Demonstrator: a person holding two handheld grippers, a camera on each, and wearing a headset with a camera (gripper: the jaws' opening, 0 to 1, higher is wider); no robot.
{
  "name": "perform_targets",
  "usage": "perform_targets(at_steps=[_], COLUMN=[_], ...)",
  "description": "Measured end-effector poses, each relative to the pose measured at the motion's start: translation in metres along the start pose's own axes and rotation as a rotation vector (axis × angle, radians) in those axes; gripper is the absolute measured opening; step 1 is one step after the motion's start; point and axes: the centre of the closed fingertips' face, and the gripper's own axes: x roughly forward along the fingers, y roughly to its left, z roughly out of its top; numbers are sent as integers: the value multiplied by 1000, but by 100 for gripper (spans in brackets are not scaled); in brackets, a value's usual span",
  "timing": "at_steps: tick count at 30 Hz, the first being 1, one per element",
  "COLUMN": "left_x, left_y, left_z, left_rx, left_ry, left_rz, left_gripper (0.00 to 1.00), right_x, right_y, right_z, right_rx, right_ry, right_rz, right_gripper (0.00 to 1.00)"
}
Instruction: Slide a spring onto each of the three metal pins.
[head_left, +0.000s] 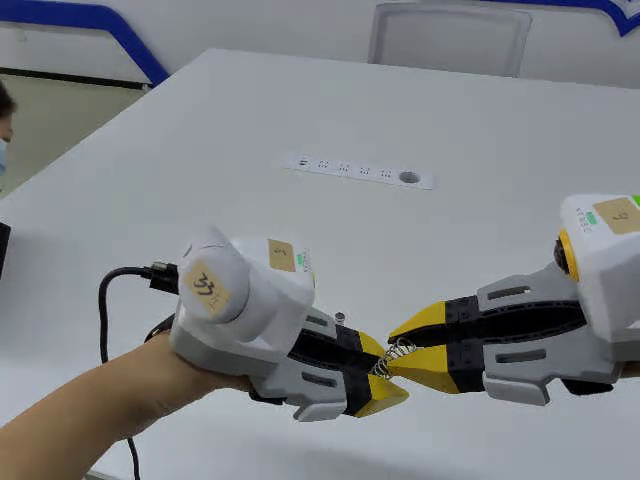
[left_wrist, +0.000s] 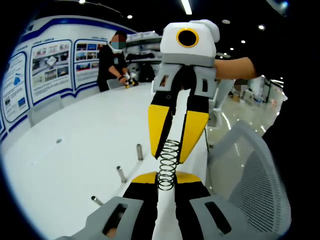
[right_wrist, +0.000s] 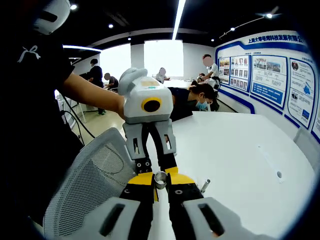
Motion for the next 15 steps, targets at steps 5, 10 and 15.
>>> perform_targets(at_steps=[5,10,15], left_x=[0,-2,-4], left_y=[1,6,13], left_z=[1,3,-3], left_rx=[-5,-29,-39], left_ry=[-2,-24,-4], left_rz=[5,23,54], left_gripper=[11,13,22], right_x=[0,-1,-3], right_y=[-1,-6,-12], right_z=[1,2,4], right_rx=[-4,-4,-4], right_ry=[2,1,-3], right_rz=[-7,-22,-42], right_gripper=[10,10,10])
